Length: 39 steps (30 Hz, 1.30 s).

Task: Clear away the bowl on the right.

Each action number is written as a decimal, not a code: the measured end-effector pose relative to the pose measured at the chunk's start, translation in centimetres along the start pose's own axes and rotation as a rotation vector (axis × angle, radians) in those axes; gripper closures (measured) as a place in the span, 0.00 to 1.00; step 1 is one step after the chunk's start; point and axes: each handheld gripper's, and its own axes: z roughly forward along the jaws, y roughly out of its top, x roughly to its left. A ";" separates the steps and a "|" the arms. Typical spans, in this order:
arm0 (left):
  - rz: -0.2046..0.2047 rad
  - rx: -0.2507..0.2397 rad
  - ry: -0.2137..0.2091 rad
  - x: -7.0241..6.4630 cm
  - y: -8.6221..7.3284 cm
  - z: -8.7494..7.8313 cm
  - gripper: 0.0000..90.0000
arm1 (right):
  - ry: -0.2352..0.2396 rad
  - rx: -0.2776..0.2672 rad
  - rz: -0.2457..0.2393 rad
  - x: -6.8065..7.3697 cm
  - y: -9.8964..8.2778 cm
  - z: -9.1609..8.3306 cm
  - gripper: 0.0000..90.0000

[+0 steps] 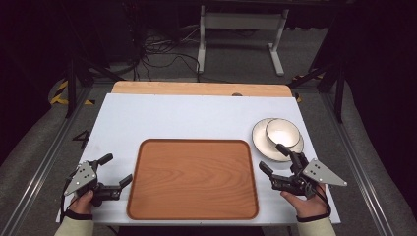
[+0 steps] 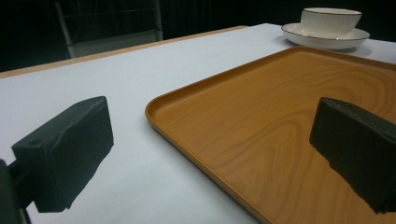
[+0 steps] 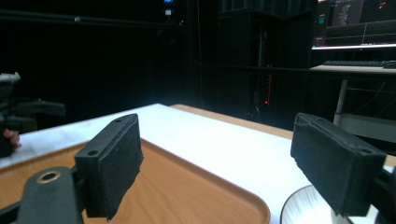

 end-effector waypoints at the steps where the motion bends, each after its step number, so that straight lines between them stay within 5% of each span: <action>1: 0.000 0.000 -0.001 0.0 0.0 0.0 0.00 | -0.004 -0.007 0.008 0.0 0.2 -0.1 0.19; 9: -0.006 0.005 -0.003 0.0 0.0 0.1 0.00 | 0.000 -0.033 -0.002 0.4 1.8 -0.1 0.19; 26: -0.005 0.026 -0.003 0.0 0.1 0.2 0.00 | 0.030 0.054 -0.037 0.3 2.9 1.3 0.19; 39: -0.007 0.030 -0.003 0.1 0.1 0.3 0.00 | -0.024 0.113 -0.044 -2.3 3.6 2.3 0.23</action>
